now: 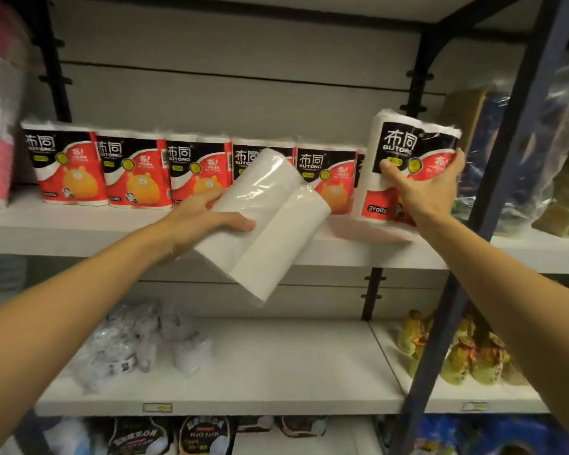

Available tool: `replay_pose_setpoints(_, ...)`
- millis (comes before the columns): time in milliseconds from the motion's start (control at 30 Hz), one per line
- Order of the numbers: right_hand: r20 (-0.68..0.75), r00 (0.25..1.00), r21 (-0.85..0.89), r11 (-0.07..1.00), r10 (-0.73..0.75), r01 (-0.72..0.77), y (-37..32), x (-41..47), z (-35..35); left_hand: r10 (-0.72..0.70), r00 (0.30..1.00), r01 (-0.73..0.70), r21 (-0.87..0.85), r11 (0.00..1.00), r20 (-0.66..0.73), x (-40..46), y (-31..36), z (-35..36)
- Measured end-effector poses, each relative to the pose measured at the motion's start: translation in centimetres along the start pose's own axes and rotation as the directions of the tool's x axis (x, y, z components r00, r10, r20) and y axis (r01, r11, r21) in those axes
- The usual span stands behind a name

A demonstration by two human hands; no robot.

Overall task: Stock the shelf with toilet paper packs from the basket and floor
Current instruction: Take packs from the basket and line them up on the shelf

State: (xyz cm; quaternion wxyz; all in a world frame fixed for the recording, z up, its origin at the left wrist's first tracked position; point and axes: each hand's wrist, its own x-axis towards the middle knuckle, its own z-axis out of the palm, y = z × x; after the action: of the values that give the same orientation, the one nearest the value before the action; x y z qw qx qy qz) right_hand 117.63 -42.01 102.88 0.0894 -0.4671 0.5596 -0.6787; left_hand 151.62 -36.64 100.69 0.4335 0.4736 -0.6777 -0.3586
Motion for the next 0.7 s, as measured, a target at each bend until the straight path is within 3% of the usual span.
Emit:
replay_pose_setpoints(167, -0.065, 0.997, -0.123, 0.992, -0.035, 0.027, 2.1, 1.8, 1.3, -0.018, 0.994, 0.0, -0.152, 0.988, -0.111, 1.9, 0.4, 1.2)
replay_pose_setpoints(433, -0.008, 0.999, -0.156, 0.987, -0.032, 0.03, 5.2, 4.7, 3.5, -0.039, 0.976, -0.04, -0.354, 0.934, -0.214, 3.7, 0.9, 1.1)
replay_pose_setpoints(700, -0.024, 0.998, -0.123, 0.991, 0.058, -0.06, 7.4, 6.5, 3.8, -0.058, 0.958, -0.067, -0.414, 0.908, -0.281, 4.9, -0.1, 1.3)
